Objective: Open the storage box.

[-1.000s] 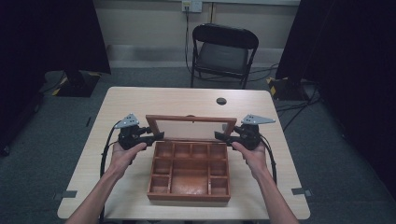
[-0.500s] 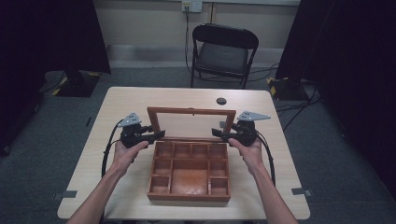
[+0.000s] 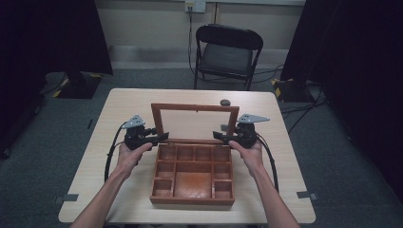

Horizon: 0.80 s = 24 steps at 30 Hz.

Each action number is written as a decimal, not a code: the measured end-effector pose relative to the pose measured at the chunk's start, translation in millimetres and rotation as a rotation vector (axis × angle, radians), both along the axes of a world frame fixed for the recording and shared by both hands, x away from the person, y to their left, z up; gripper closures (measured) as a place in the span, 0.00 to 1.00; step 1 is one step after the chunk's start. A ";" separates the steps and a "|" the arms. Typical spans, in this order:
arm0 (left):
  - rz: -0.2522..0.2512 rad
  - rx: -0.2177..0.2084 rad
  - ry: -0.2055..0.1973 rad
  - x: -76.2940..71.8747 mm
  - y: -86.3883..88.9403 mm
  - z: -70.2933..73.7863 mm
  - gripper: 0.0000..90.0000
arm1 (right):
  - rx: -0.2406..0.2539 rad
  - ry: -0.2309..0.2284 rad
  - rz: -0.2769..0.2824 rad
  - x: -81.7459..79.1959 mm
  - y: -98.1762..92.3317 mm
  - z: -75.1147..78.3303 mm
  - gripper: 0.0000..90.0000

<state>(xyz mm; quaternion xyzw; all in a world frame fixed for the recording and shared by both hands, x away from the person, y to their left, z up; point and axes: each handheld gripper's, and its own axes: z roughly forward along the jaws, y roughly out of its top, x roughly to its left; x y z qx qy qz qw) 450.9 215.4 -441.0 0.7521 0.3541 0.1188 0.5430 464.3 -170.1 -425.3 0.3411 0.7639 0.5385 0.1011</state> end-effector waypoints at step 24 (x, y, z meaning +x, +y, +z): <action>0.018 -0.018 0.025 12.0 -2.4 -10.7 0.58 | 0.029 0.007 -0.058 14.1 0.0 -11.2 0.50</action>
